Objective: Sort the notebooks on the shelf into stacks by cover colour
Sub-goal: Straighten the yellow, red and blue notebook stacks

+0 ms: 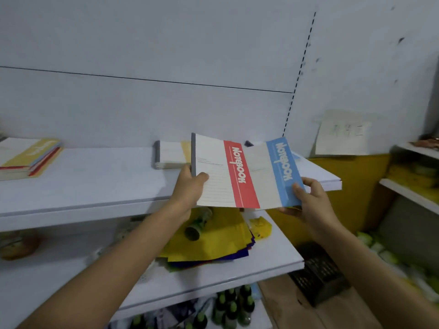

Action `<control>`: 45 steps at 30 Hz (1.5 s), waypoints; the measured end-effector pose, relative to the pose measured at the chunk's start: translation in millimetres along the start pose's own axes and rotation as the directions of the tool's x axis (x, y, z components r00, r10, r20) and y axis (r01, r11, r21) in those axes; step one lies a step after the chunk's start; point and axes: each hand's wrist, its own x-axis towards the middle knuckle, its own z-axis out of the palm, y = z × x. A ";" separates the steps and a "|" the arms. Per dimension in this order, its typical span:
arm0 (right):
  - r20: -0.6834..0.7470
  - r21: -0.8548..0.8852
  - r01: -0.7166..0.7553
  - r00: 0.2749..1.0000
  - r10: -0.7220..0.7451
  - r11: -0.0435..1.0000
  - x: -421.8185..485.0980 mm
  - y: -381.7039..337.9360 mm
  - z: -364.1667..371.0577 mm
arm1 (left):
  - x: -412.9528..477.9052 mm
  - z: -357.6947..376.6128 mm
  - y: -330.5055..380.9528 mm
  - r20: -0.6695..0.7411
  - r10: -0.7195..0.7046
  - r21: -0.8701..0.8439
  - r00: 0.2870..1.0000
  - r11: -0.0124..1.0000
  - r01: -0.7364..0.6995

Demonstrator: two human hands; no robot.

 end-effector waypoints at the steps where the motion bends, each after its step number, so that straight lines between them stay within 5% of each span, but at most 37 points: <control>1: 0.012 0.007 -0.022 1.000 0.022 1.000 1.7 1.2 -12.1 | -0.5 10.4 -1.9 -0.012 -0.009 0.004 1.000 1.000 0.009; 15: -0.078 0.046 -0.051 0.995 0.054 0.998 90.6 8.1 -65.6 | 126.8 83.3 13.0 -0.053 0.126 0.119 0.991 0.986 -0.119; 25: -0.203 0.088 -0.055 0.977 0.072 0.995 194.3 17.8 -49.8 | 239.4 85.5 -20.6 -0.067 0.229 0.468 0.971 0.867 -0.172; 30: -0.183 0.113 -0.060 0.980 0.080 0.992 246.8 7.4 -31.0 | 263.3 72.1 -48.5 0.046 0.336 0.764 0.941 0.595 -0.250; 34: -0.159 0.051 -0.129 0.978 0.135 0.990 293.5 -0.8 -21.5 | 252.4 73.8 -49.3 0.122 0.299 0.786 0.946 0.553 -0.276; 39: -0.216 -0.236 -0.104 0.975 0.053 0.966 337.8 17.5 -15.2 | 235.5 76.1 -35.3 0.310 0.283 0.905 0.908 0.204 -0.372; 42: -0.294 -0.500 -0.054 0.949 -0.111 0.864 355.1 40.3 -15.9 | 236.0 82.4 -41.9 0.407 0.296 0.905 0.864 -0.003 -0.425; 45: -0.317 -0.636 0.004 0.911 -0.265 0.772 358.7 51.8 -13.1 | 234.5 86.7 -42.1 0.479 0.285 0.872 0.830 -0.049 -0.487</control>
